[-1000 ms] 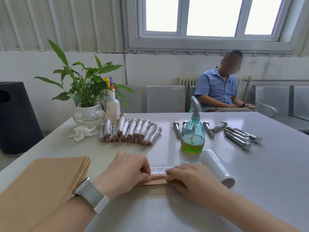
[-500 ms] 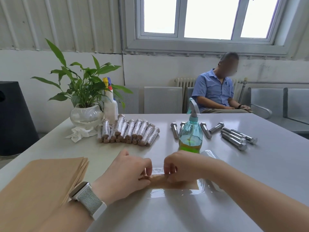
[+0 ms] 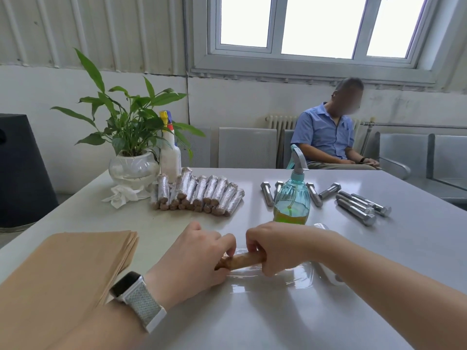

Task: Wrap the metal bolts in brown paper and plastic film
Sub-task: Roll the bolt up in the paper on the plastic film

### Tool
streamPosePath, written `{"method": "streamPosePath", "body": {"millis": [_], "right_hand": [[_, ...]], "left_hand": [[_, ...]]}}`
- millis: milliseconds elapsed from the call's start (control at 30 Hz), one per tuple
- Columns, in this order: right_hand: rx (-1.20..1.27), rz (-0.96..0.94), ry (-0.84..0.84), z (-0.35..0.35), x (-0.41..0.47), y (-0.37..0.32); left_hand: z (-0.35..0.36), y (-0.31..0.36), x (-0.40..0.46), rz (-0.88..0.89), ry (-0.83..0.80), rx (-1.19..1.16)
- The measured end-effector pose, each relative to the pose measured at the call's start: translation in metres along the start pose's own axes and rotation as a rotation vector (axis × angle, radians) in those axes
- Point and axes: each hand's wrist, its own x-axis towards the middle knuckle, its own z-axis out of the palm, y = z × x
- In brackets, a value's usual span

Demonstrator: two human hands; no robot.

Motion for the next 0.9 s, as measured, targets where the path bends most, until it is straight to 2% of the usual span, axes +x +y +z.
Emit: {"method": "streamPosePath", "body": {"millis": [167,300,433,700,900], "right_hand": [[-0.246,-0.124,0.272,0.018,-0.002,-0.002],[-0.326,-0.120,0.386,0.028,-0.003,0.000],[-0.238,-0.097,0.422,0.030,-0.006,0.006],[0.002,-0.075,0.370,0.047,-0.020,0.012],[0.024,-0.043,0.501,0.066,-0.029,0.008]], "left_hand": [[0.010,0.006,-0.005,-0.015,0.147,0.019],[0.013,0.003,-0.008,-0.002,0.208,0.044],[0.014,0.002,-0.007,0.000,0.209,0.034],[0.012,0.004,-0.006,0.008,0.135,0.038],[0.010,0.004,-0.008,0.001,0.091,0.027]]}}
